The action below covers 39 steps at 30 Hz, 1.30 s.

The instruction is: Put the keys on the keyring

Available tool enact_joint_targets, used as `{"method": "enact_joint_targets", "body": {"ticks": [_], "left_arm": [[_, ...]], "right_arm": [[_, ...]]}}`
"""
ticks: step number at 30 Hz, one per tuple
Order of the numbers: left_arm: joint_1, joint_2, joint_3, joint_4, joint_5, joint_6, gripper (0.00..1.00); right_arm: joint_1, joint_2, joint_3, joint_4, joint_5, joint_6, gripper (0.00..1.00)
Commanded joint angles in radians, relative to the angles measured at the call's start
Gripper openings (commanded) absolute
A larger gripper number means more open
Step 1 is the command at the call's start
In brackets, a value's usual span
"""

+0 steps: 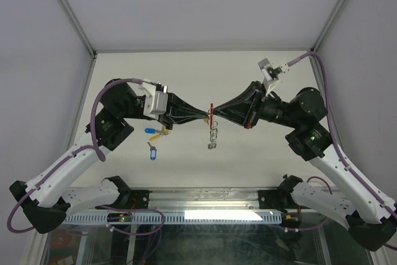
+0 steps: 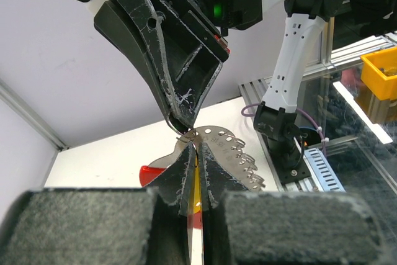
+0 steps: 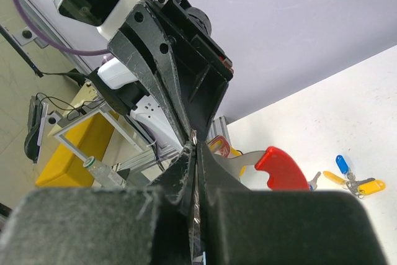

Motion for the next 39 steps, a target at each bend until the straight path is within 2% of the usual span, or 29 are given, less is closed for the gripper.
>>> {"method": "enact_joint_targets", "body": {"ticks": [1, 9, 15, 19, 23, 33, 39], "left_arm": [[-0.013, -0.004, -0.010, -0.016, 0.017, 0.009, 0.00], [-0.018, -0.001, -0.006, -0.009, -0.004, 0.007, 0.00], [-0.021, -0.009, -0.021, 0.051, -0.003, -0.029, 0.17], [-0.020, -0.019, -0.040, 0.104, -0.005, -0.069, 0.24], [-0.020, -0.032, -0.068, 0.188, -0.023, -0.133, 0.28], [-0.020, -0.047, -0.178, 0.529, -0.131, -0.361, 0.37], [-0.030, -0.021, -0.193, 0.579, -0.162, -0.408, 0.36]], "right_arm": [[-0.007, -0.024, 0.002, 0.102, 0.078, 0.023, 0.00], [-0.008, -0.045, -0.058, 0.182, 0.126, 0.040, 0.00], [-0.008, -0.077, -0.133, 0.336, 0.144, 0.028, 0.00], [-0.007, -0.093, -0.168, 0.416, 0.123, 0.000, 0.00], [-0.008, -0.098, -0.170, 0.423, 0.079, -0.060, 0.00], [-0.008, -0.095, -0.136, 0.367, 0.020, -0.173, 0.00], [-0.008, -0.084, -0.119, 0.348, 0.018, -0.194, 0.00]]}}
